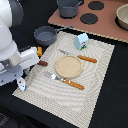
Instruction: Interact with the objects in diverse but meaningful ways.
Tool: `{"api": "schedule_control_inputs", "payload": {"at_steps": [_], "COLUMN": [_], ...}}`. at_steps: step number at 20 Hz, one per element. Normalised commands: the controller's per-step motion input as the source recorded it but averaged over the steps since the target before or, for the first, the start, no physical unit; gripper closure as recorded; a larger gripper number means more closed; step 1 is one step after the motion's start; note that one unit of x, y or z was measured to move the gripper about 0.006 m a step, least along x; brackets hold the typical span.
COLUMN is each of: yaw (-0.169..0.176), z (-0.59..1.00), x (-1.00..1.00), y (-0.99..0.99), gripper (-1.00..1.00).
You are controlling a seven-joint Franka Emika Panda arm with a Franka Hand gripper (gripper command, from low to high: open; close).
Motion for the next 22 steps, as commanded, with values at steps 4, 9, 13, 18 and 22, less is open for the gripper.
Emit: {"api": "schedule_control_inputs", "payload": {"at_steps": [4,9,13,18,22], "yaw": [-0.021,-0.023,-0.015,0.012,0.046], "z": [-0.10,0.02,0.99,0.95,0.57], "x": [0.10,0.18,0.15,-0.07,-0.34], "y": [-0.10,-0.04,0.28,0.61,0.82], "gripper": [1.00,1.00,1.00,1.00,1.00]}}
